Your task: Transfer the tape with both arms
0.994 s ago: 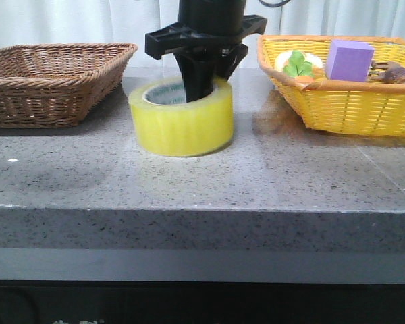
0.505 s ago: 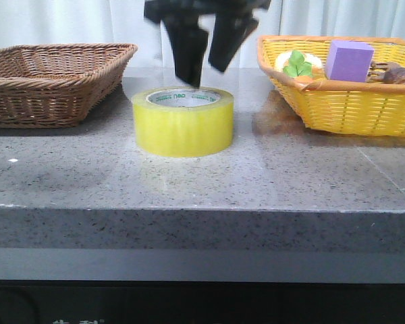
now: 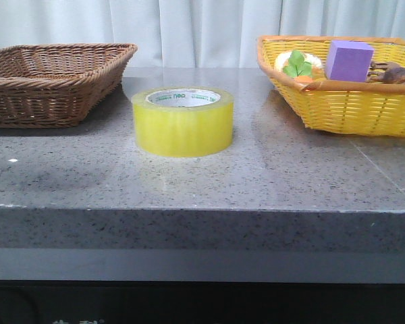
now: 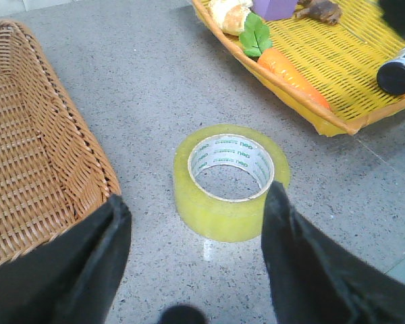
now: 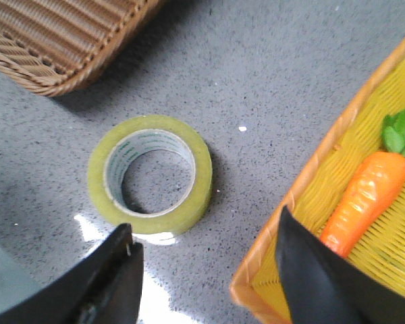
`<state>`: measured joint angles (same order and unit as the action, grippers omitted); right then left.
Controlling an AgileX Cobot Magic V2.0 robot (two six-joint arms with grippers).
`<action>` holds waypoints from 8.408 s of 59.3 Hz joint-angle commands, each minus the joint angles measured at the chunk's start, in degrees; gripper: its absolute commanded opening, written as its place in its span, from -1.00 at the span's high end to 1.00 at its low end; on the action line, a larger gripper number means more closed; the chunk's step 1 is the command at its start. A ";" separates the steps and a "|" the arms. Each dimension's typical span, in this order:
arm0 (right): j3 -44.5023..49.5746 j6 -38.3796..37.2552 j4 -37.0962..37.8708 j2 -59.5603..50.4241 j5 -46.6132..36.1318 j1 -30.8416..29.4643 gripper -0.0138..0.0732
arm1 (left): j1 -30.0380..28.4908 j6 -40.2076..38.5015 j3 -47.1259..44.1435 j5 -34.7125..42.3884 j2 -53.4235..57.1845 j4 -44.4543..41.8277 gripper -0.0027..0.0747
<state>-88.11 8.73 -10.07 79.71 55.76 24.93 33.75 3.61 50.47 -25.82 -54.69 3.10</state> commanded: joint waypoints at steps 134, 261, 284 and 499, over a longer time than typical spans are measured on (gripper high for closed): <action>36.29 0.87 -0.97 -45.10 -18.43 -0.39 -0.37 | 8.77 10.46 44.81 -29.73 -40.54 0.25 -0.15; 36.29 0.87 -0.97 -45.10 -18.43 -0.39 -0.37 | -21.67 8.76 68.97 -40.02 -56.00 0.19 0.72; 36.29 0.87 -0.97 -45.10 -18.43 -0.39 -0.37 | -22.93 8.66 68.97 -38.87 -61.36 0.19 0.37; 36.29 0.82 -0.97 -45.10 -18.38 -0.39 0.84 | -8.14 -0.32 -3.02 -14.47 12.83 -0.35 0.98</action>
<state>-50.47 9.17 -10.44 34.48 41.47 24.93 25.05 3.37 45.95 -44.46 -42.16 2.25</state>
